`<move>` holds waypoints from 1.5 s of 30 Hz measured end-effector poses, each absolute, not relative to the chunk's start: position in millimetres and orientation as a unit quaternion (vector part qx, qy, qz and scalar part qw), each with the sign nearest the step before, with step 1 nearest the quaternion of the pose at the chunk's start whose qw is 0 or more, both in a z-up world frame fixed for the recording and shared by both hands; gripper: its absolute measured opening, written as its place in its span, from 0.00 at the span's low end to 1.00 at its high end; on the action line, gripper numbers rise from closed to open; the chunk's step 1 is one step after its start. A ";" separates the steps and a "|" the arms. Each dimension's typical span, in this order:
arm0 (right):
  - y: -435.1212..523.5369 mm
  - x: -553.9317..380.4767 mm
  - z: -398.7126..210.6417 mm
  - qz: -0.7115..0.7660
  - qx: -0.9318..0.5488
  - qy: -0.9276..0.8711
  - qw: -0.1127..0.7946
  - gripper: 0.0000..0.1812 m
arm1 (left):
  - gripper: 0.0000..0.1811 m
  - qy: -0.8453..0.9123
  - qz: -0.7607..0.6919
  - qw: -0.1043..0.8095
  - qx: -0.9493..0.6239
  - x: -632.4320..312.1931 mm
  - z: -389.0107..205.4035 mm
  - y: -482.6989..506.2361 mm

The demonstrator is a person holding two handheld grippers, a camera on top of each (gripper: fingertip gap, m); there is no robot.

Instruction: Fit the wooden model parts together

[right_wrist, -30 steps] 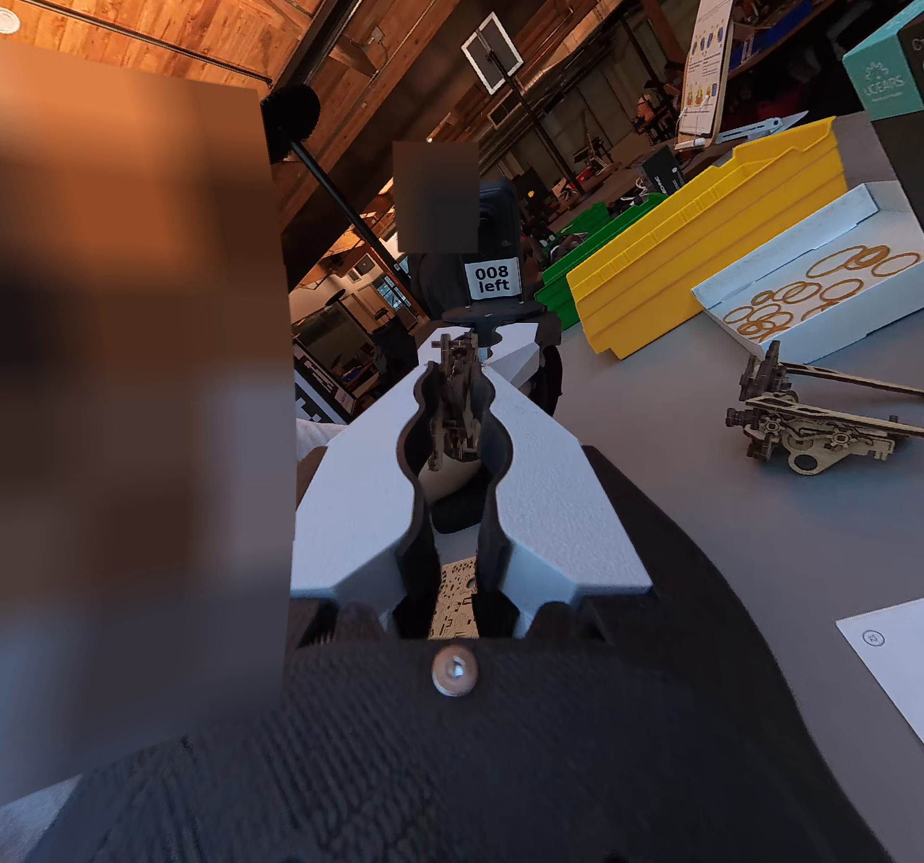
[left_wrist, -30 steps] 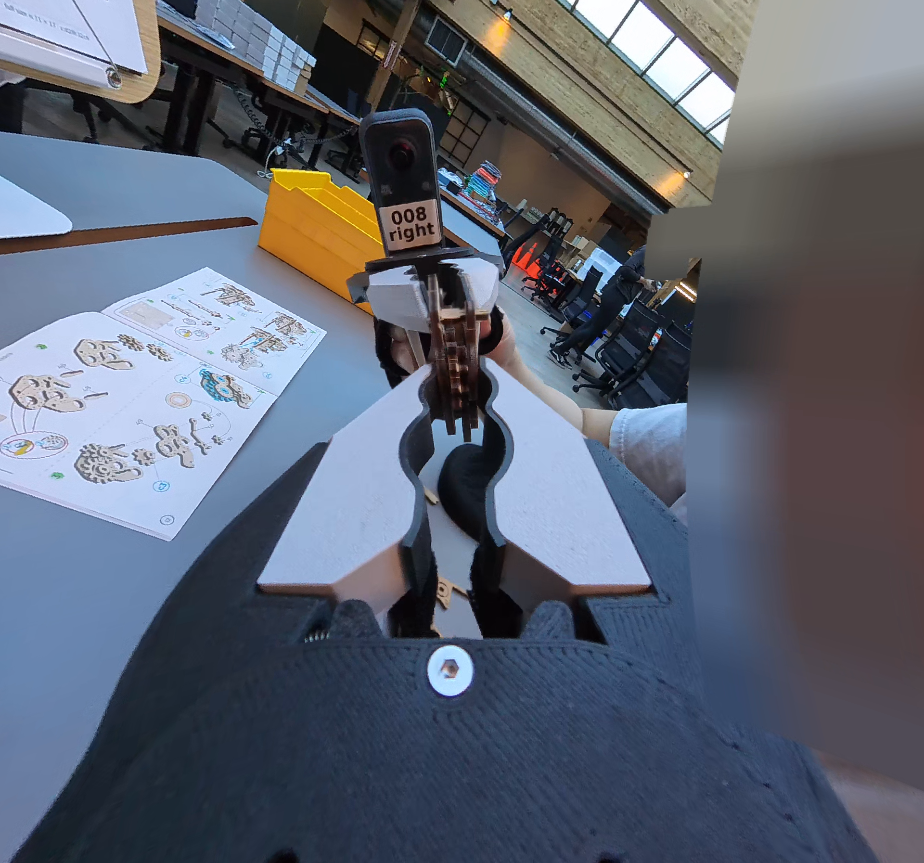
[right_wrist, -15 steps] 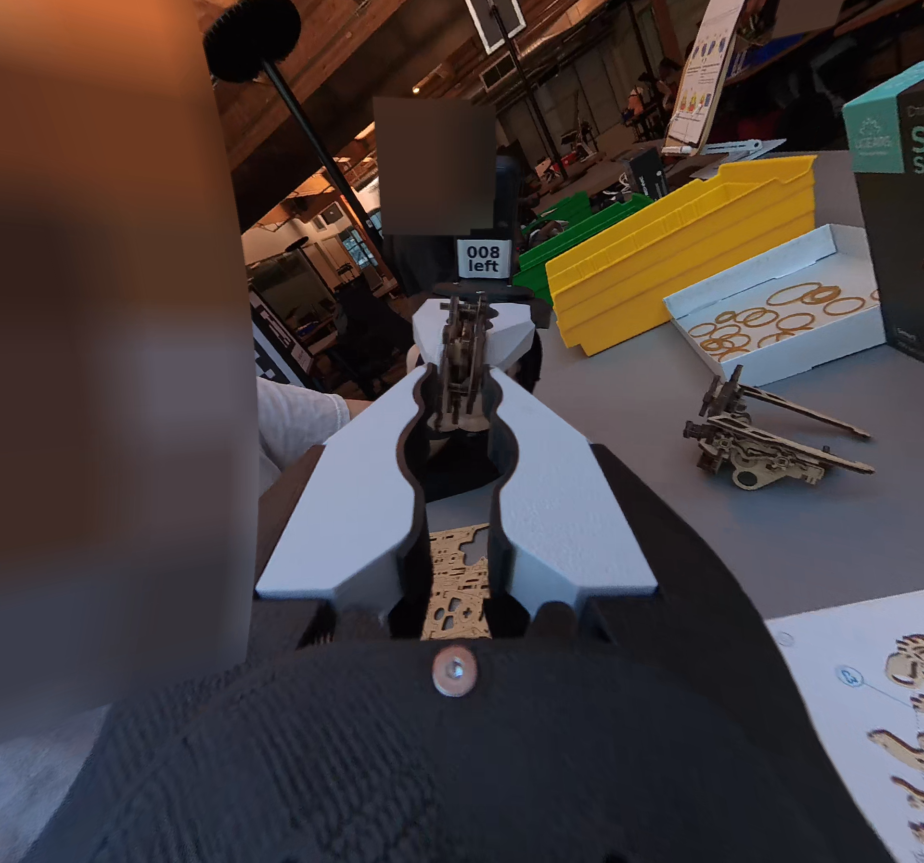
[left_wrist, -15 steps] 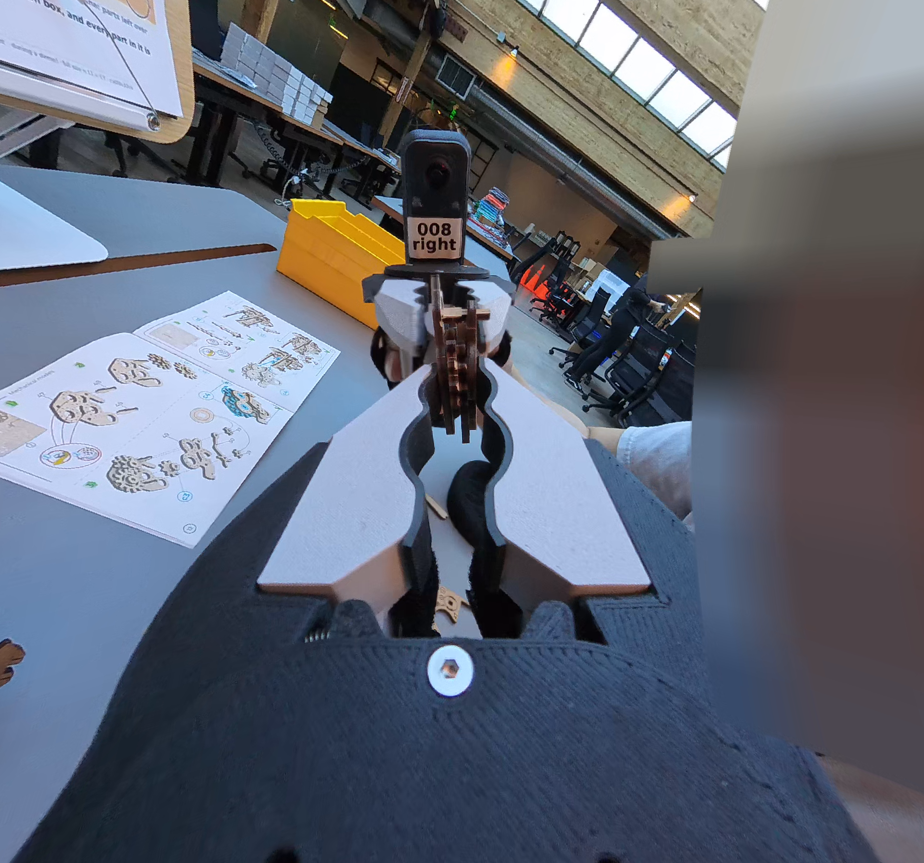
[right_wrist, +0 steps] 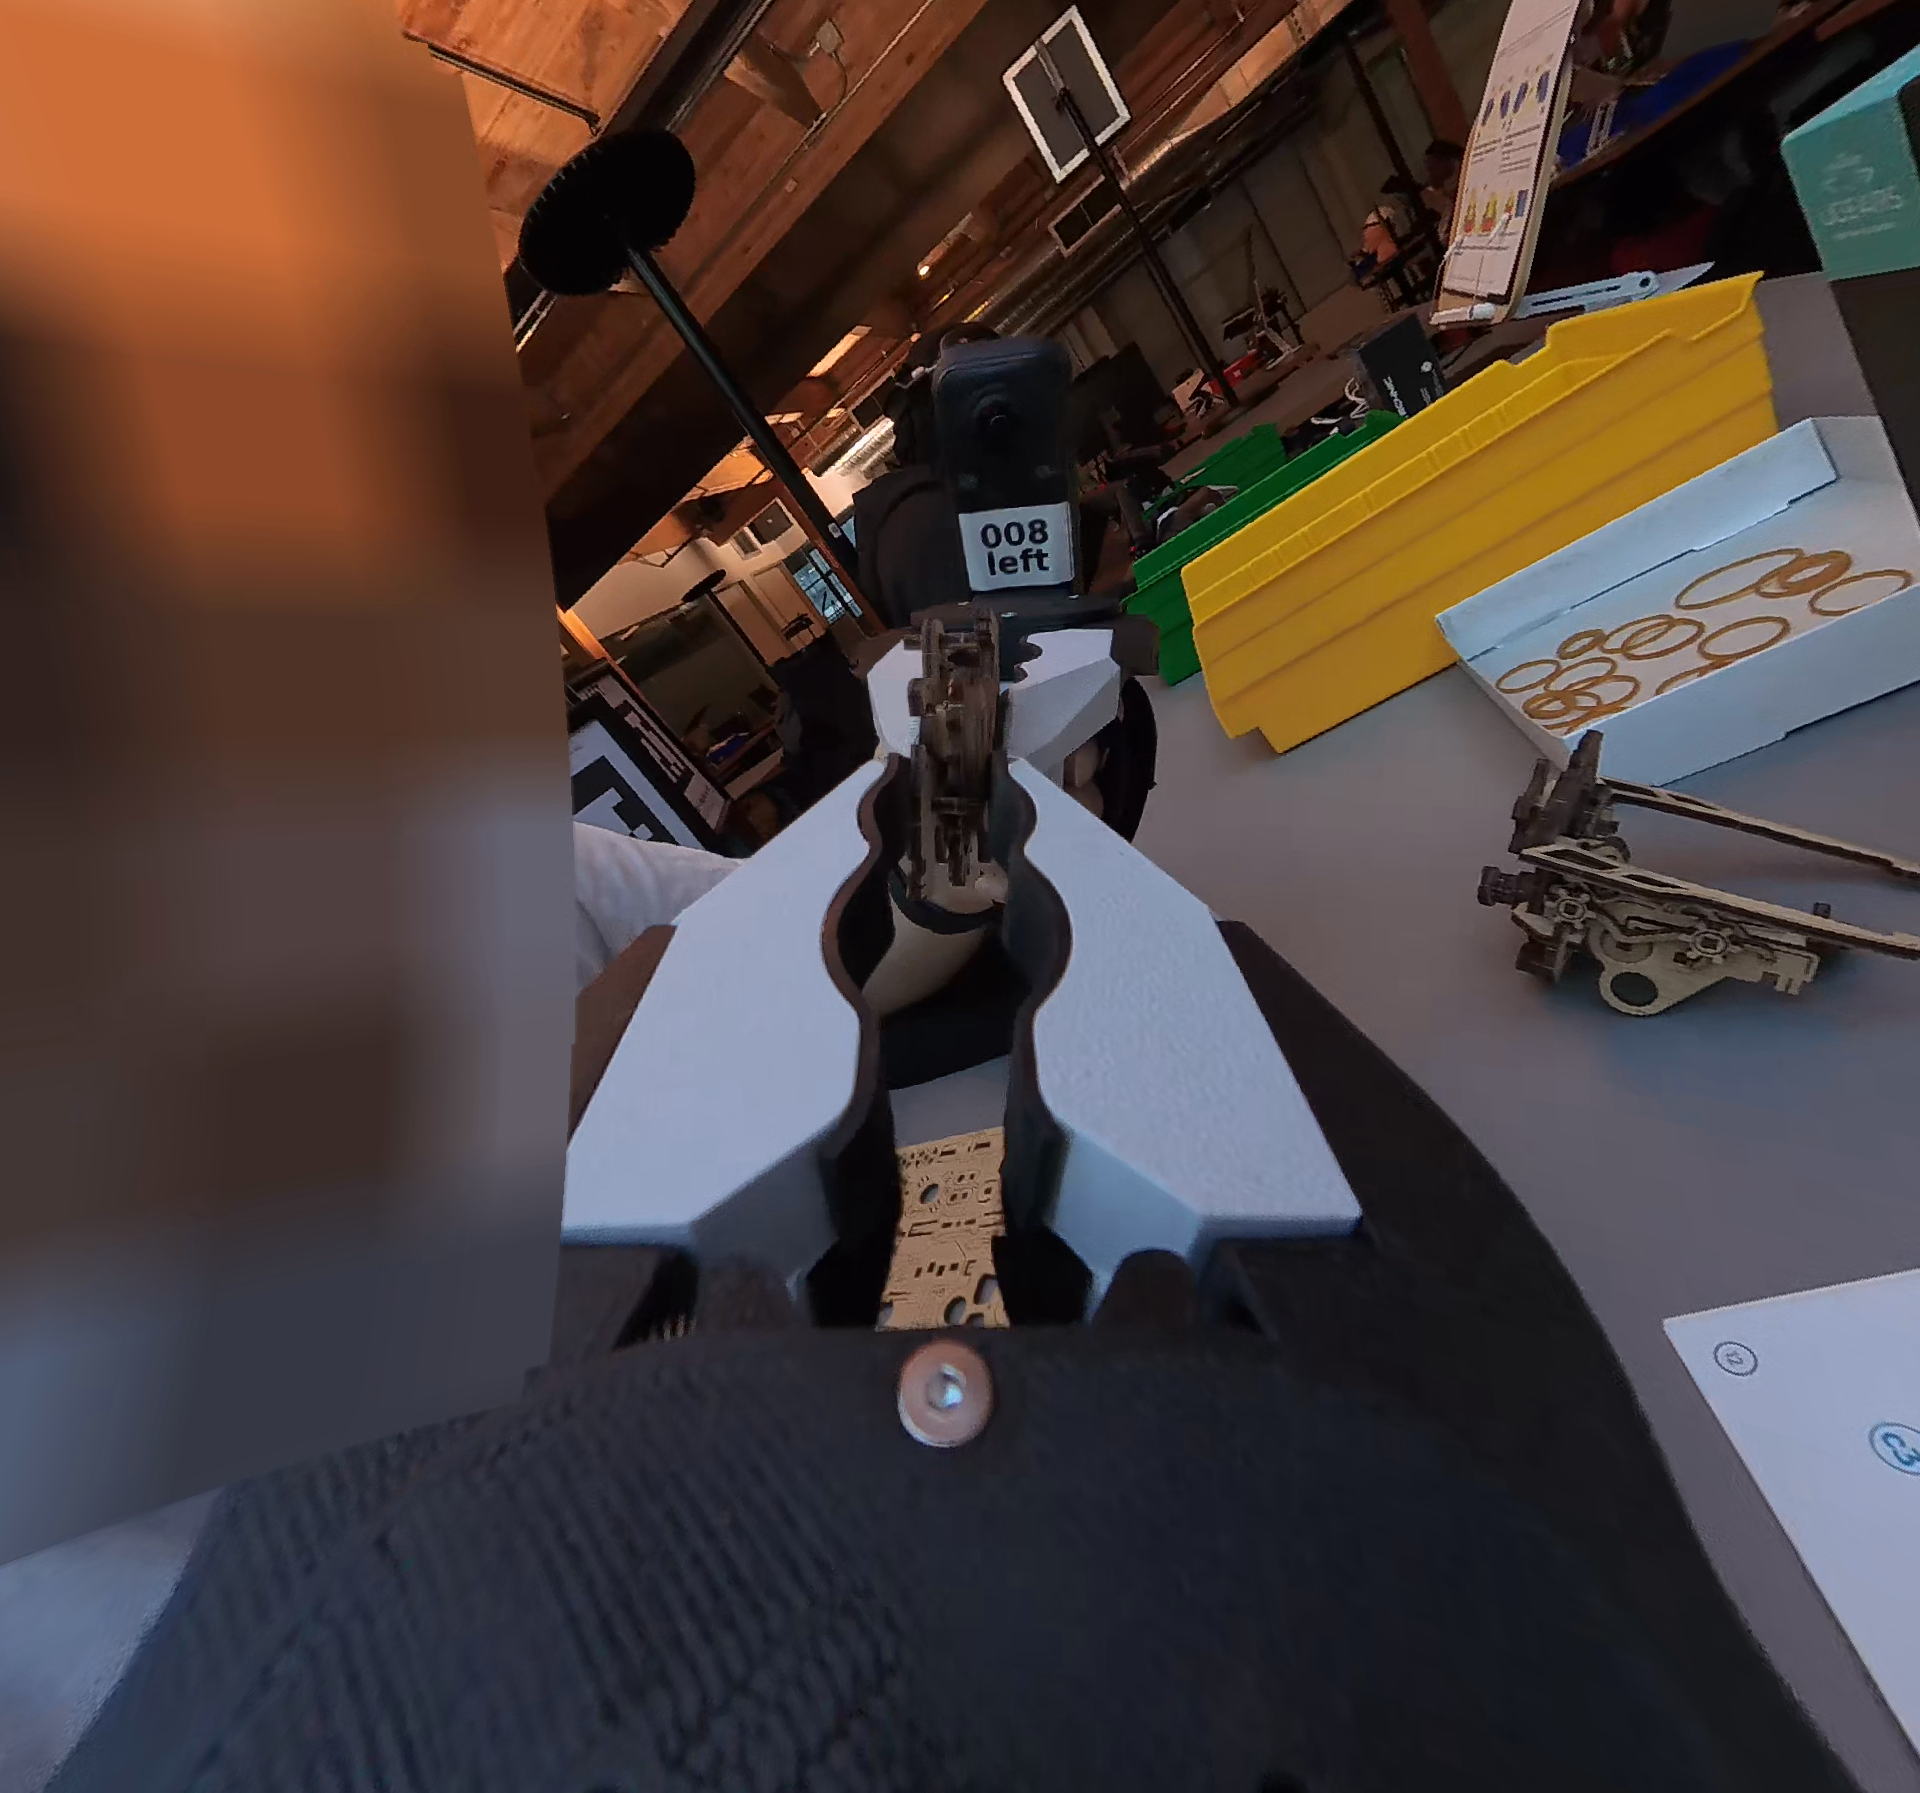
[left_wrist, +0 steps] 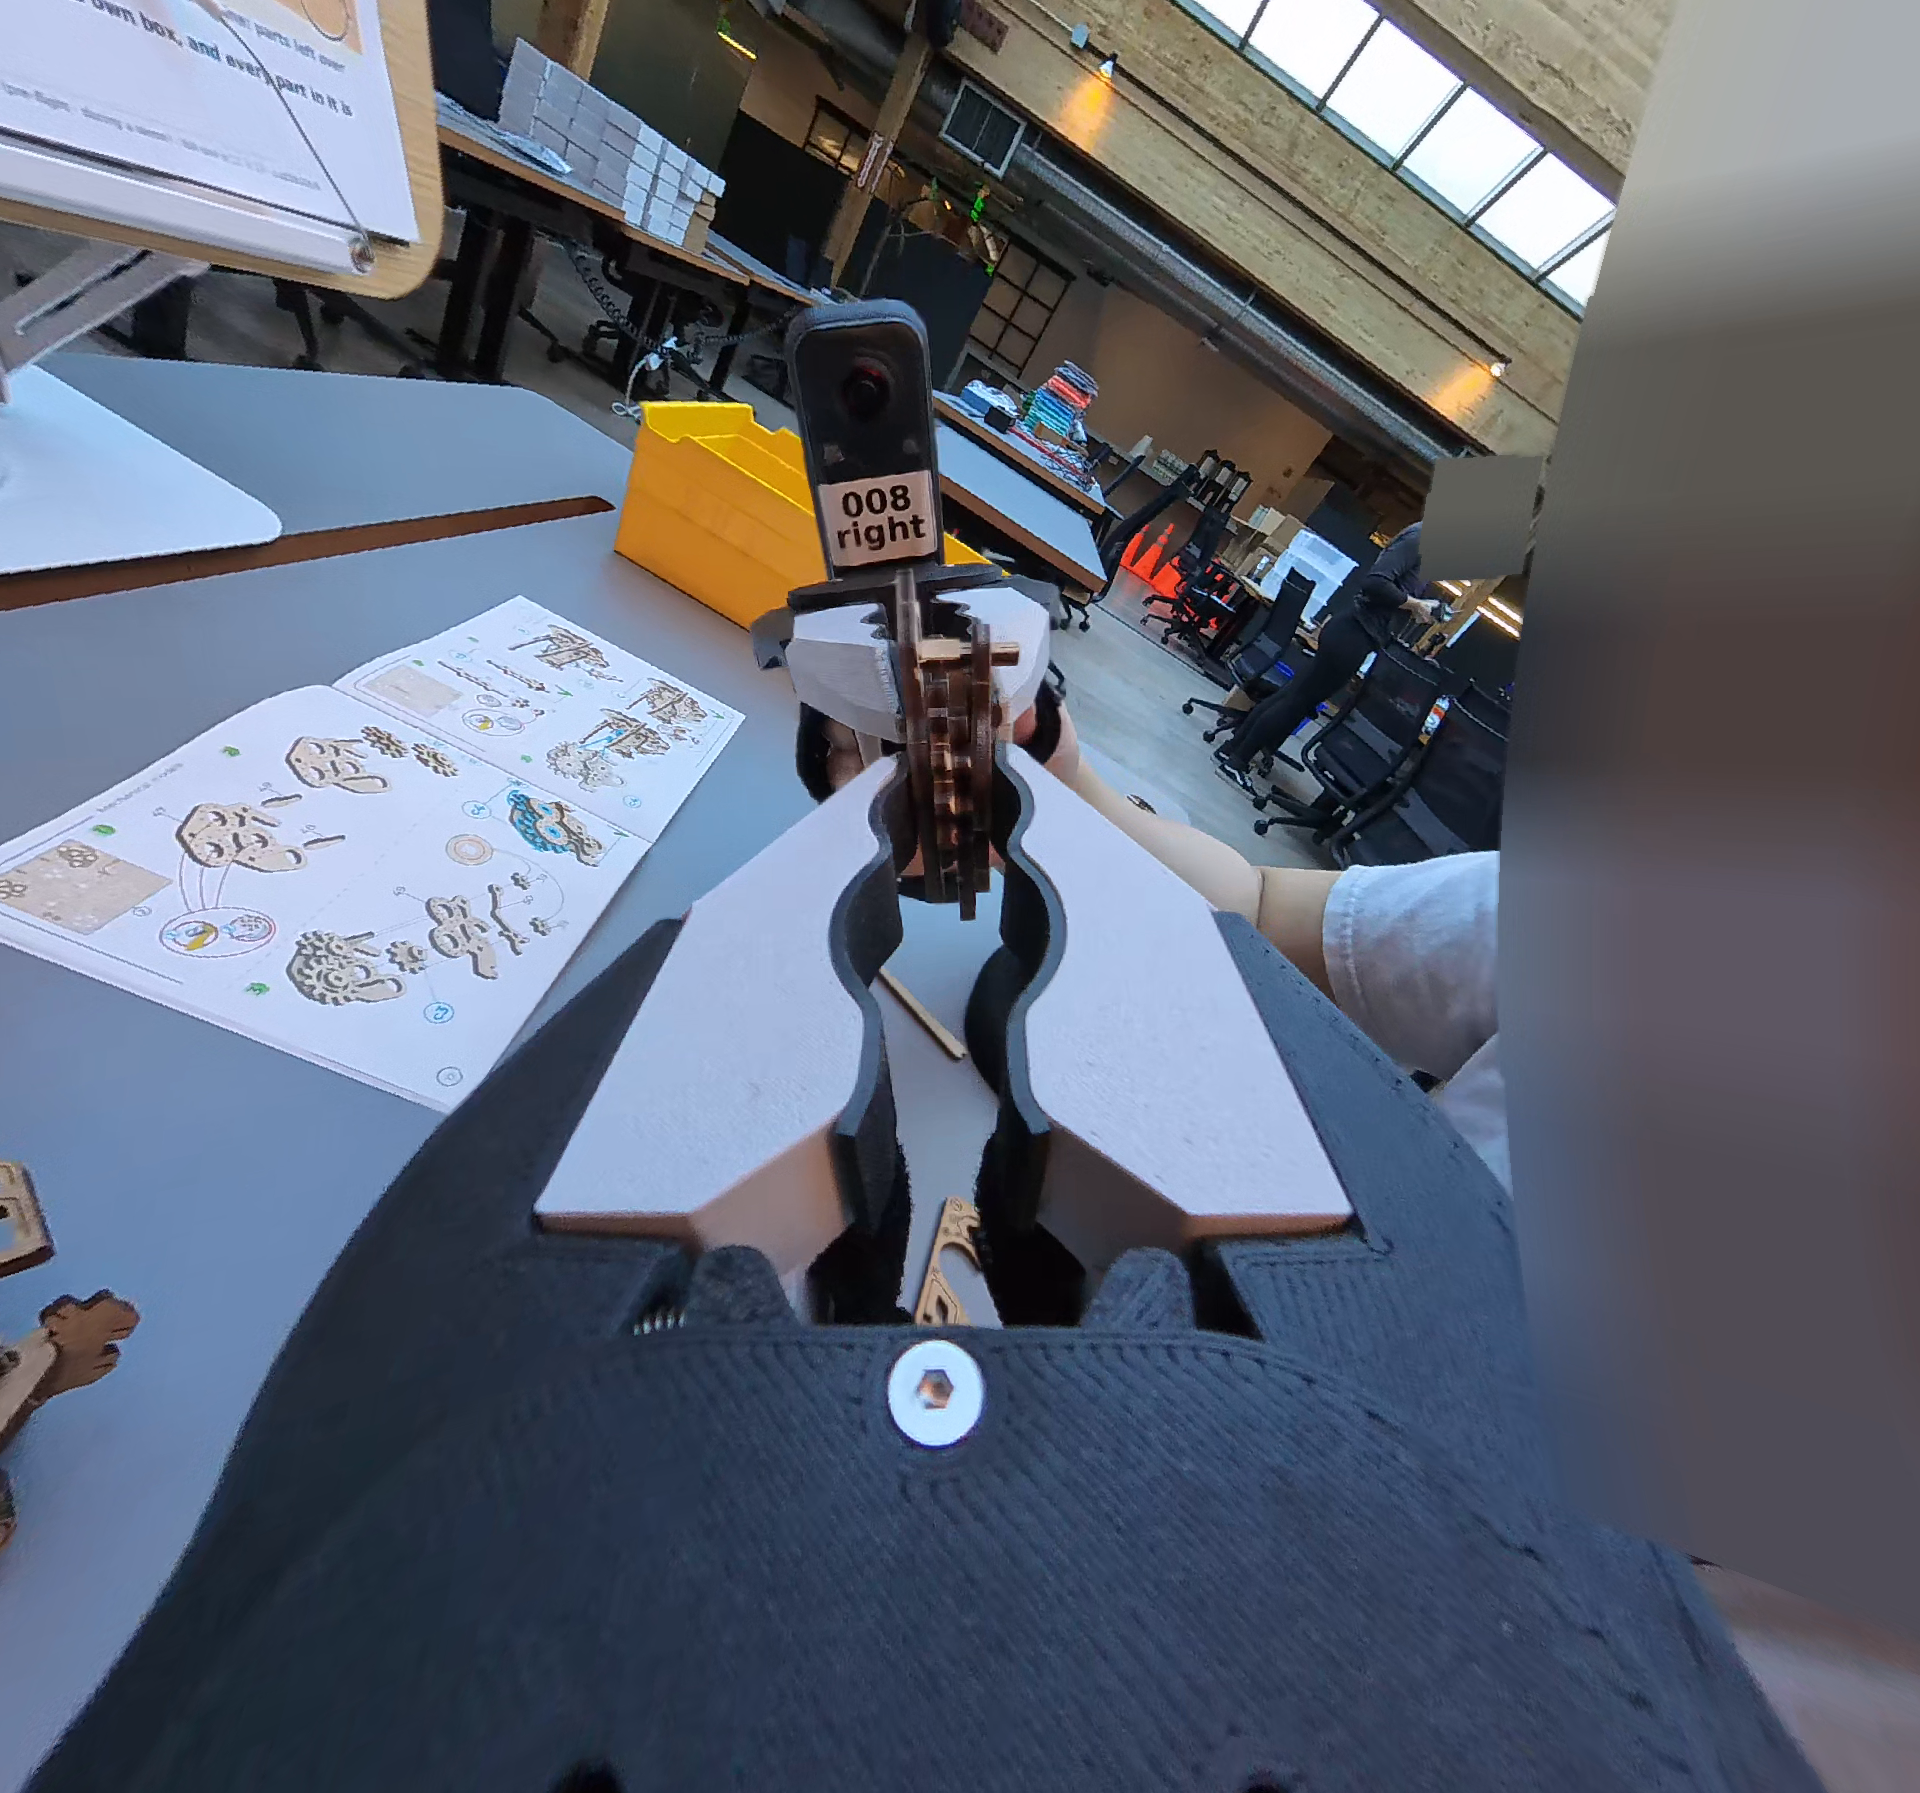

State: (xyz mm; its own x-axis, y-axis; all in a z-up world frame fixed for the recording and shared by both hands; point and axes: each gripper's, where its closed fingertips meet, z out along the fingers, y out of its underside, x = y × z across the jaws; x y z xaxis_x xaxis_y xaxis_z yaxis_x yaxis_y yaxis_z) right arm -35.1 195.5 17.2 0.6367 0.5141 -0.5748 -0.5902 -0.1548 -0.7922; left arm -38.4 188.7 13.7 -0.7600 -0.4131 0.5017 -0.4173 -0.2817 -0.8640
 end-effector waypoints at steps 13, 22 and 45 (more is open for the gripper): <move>196.6 -23.6 -13.1 0.382 -0.697 0.028 0.606 0.12 | 0.06 -0.641 0.661 0.052 0.387 -34.7 -22.2 179.7; 192.8 -33.5 -3.9 0.448 -0.658 0.032 0.604 0.06 | 0.06 -0.651 0.664 0.045 0.364 -40.2 -16.3 177.1; 193.6 -33.8 -1.9 0.418 -0.679 0.028 0.603 0.07 | 0.06 -0.651 0.662 0.048 0.368 -40.7 -16.0 177.1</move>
State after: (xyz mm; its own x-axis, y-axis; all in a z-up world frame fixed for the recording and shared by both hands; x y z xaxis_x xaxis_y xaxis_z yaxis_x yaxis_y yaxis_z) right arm -33.8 193.6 -1.9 0.6485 0.4662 -0.6018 -0.5423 -0.2718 -0.7950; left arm -40.7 177.1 -16.0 -0.7246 -0.4153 0.5500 -0.5433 -0.1468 -0.8266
